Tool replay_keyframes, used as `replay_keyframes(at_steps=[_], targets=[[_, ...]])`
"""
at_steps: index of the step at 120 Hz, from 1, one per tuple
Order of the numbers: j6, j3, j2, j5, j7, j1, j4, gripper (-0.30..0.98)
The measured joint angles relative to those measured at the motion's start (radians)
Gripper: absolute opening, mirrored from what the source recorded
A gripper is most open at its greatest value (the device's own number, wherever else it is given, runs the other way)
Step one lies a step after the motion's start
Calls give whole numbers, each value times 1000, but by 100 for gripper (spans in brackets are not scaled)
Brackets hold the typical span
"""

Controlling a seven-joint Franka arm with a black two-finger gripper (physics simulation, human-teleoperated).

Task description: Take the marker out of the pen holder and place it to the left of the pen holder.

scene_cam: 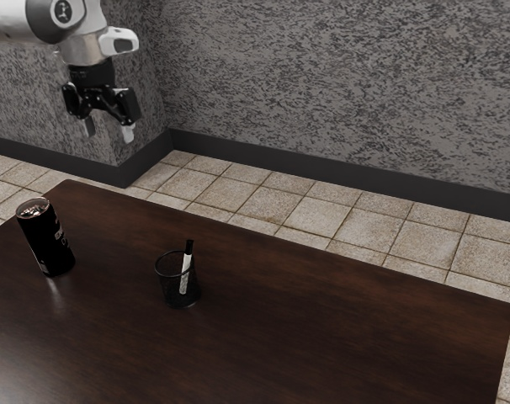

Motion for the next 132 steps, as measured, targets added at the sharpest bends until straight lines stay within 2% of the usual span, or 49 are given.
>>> replay_keyframes(at_steps=[6, 17, 34, 48, 61, 83, 100, 119, 132], targets=[[-2, -42, -5, 6, 9, 22, -5, 67], [9, -57, -11, 14, 23, 33, -65, 67], [109, 29, -13, 17, 21, 8, -275, 67], [161, 50, -15, 11, 12, 49, -324, 67], [198, 62, -9, -20, 1, 41, -384, 67], [313, 62, 11, -45, -19, -17, -529, 67], [384, 61, 5, -53, -28, -38, -573, 67], [414, 63, -68, -53, -15, -131, -699, 66], [423, 60, -89, -52, -4, -195, -726, 66]])
